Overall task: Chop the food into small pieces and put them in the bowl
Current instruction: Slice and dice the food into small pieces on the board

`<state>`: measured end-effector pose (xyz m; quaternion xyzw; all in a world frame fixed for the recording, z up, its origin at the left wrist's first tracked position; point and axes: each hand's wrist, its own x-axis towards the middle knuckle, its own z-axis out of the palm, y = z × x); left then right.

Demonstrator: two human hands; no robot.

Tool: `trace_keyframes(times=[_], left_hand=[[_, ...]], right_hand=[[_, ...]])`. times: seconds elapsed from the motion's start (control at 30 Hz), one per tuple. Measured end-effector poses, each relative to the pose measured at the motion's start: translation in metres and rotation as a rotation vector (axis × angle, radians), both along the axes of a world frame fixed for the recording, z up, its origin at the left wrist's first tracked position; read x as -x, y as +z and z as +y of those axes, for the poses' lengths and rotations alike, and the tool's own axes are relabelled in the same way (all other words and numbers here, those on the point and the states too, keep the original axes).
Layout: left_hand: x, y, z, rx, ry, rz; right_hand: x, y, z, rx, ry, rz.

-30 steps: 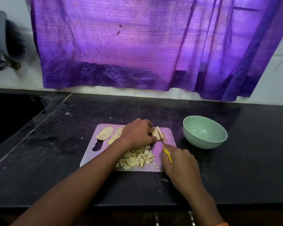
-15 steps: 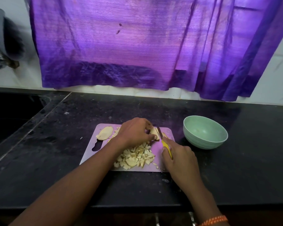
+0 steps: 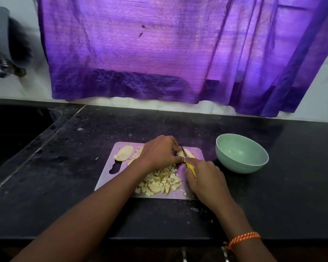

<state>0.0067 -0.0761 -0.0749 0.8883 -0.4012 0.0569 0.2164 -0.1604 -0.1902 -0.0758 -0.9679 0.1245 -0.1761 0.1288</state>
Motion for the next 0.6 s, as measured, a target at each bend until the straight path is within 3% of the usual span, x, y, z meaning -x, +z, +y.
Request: trace_keyframes(times=[0.6], left_hand=[[0.003,-0.001,-0.006,-0.033,0.073,-0.019]], right_hand=[[0.050,-0.015,-0.004,-0.039,-0.066,-0.004]])
